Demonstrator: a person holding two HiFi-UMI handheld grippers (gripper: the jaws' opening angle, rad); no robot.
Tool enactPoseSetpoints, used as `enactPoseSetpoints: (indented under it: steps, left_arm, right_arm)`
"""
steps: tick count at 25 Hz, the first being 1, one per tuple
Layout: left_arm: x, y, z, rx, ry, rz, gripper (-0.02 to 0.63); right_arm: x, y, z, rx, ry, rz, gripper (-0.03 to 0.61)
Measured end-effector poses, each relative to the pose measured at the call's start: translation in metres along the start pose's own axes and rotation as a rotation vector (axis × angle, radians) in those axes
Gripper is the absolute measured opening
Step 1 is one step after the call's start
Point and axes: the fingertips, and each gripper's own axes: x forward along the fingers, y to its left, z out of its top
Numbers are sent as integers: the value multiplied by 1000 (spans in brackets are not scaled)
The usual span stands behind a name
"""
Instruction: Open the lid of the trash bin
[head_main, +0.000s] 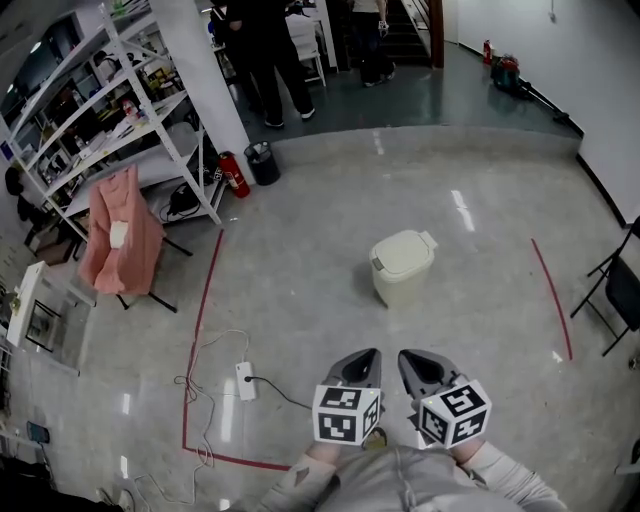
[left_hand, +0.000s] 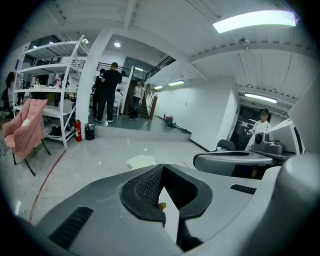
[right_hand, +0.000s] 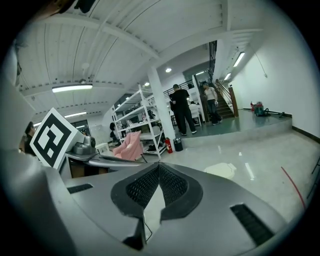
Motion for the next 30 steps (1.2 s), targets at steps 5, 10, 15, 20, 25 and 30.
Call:
enactPoseSetpoints:
  steps: [5, 10, 15, 20, 25, 30]
  left_arm:
    - [10, 22, 8, -7, 2, -6, 5]
    - [18, 29, 13, -22, 13, -8, 5]
    - [42, 31, 17, -23, 31, -4, 5]
    - [75, 38, 31, -35, 28, 27, 5]
    - [116, 47, 55, -37, 25, 66, 5]
    - [156, 57, 79, -83, 17, 107, 5]
  right_arm:
    - [23, -4, 3, 6, 15, -21, 3]
    - [29, -14, 5, 33, 29, -43, 3]
    - [39, -35, 8, 53, 33, -44, 2]
    - [61, -69, 22, 42, 36, -19, 3]
    - [90, -110, 52, 2, 27, 20, 3]
    - [113, -153, 72, -25, 48, 53, 3]
